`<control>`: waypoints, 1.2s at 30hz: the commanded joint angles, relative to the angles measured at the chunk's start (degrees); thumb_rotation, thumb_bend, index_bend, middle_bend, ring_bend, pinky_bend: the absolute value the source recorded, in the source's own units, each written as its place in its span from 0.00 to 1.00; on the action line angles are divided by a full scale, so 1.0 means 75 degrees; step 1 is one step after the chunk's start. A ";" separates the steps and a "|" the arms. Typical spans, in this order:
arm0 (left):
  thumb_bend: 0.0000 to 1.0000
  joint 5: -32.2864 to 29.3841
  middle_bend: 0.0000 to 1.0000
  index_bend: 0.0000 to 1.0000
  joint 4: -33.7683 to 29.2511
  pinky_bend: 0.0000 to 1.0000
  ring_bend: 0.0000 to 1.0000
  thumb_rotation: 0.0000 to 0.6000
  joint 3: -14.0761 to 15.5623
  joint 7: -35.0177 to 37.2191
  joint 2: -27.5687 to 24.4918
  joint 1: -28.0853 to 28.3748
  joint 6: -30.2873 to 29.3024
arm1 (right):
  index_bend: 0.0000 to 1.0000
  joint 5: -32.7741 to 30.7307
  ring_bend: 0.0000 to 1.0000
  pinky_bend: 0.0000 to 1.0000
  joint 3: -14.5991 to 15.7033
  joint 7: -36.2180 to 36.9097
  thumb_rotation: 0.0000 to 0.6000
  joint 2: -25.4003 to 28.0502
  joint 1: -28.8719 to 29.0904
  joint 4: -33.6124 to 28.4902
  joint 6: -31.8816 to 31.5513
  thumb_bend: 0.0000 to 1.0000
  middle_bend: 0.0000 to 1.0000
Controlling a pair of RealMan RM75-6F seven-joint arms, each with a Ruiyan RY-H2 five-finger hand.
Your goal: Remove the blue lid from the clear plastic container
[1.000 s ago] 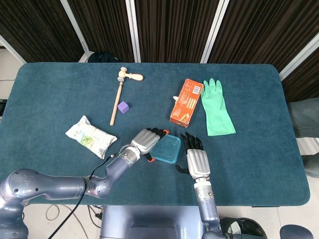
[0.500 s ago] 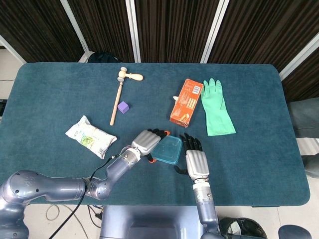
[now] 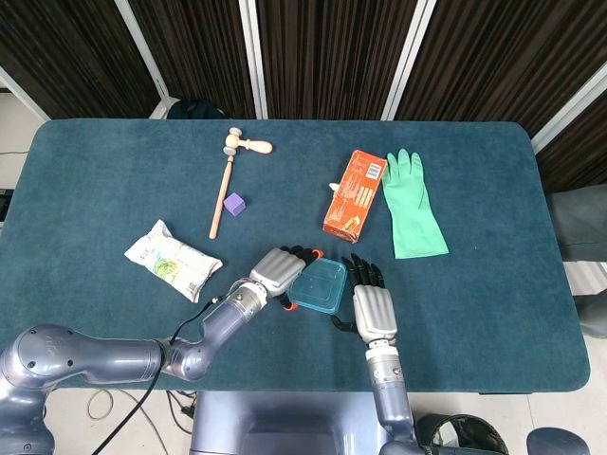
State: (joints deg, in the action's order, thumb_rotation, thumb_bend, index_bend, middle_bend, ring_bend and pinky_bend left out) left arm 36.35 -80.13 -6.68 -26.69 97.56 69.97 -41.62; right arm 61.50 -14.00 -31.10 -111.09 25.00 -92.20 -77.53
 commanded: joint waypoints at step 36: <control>0.30 -0.0075 0.24 0.09 -0.0105 0.32 0.15 1.00 -0.0017 -0.0037 -0.0079 0.0024 0.0040 | 0.00 -0.0050 0.00 0.00 -0.0170 0.0125 1.00 -0.0115 0.0075 -0.0045 -0.0107 0.24 0.00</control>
State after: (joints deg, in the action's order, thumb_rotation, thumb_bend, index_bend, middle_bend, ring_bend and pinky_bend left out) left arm 35.85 -80.91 -6.83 -26.92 96.99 70.11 -41.36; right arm 61.13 -15.27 -30.17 -111.94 25.56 -92.53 -78.33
